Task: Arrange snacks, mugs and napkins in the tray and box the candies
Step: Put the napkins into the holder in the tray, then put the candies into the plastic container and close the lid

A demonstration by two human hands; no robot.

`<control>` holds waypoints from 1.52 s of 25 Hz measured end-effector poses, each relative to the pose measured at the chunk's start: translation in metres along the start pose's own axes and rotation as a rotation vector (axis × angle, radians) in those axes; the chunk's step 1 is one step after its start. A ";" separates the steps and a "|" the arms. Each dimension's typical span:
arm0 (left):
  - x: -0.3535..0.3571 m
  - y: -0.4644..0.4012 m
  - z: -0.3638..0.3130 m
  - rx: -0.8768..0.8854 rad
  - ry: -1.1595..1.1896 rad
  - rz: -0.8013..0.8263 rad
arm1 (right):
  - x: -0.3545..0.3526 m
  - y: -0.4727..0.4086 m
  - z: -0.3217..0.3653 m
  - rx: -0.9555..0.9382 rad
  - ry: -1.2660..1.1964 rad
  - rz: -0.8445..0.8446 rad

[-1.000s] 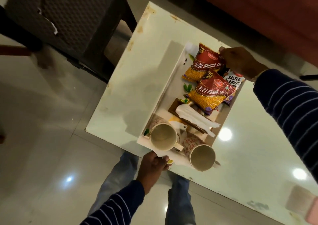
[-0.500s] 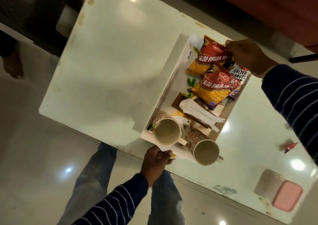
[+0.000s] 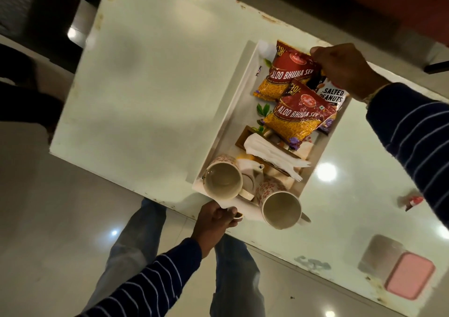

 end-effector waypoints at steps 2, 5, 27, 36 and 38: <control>0.000 0.001 0.001 0.001 -0.014 0.010 | 0.001 0.002 -0.001 -0.031 0.008 0.008; 0.000 0.001 0.001 0.013 0.000 0.044 | 0.003 0.007 -0.003 -0.070 0.038 -0.009; 0.085 0.081 0.086 0.148 -0.861 0.307 | -0.093 0.337 -0.253 0.434 0.010 -0.418; 0.167 0.076 0.086 0.243 -0.953 0.558 | 0.077 0.421 -0.267 0.702 -0.053 -0.056; 0.180 0.072 0.085 0.282 -0.973 0.575 | 0.097 0.423 -0.269 0.729 -0.028 -0.050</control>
Point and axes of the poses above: each hand's wrist, its own y-axis away from the middle knuckle, its own x-axis out of the palm, z = x × y, the point moved 5 cm from there along -y, towards the middle knuckle, and after that the axes turned 15 degrees about y, right-handed, at the moved point
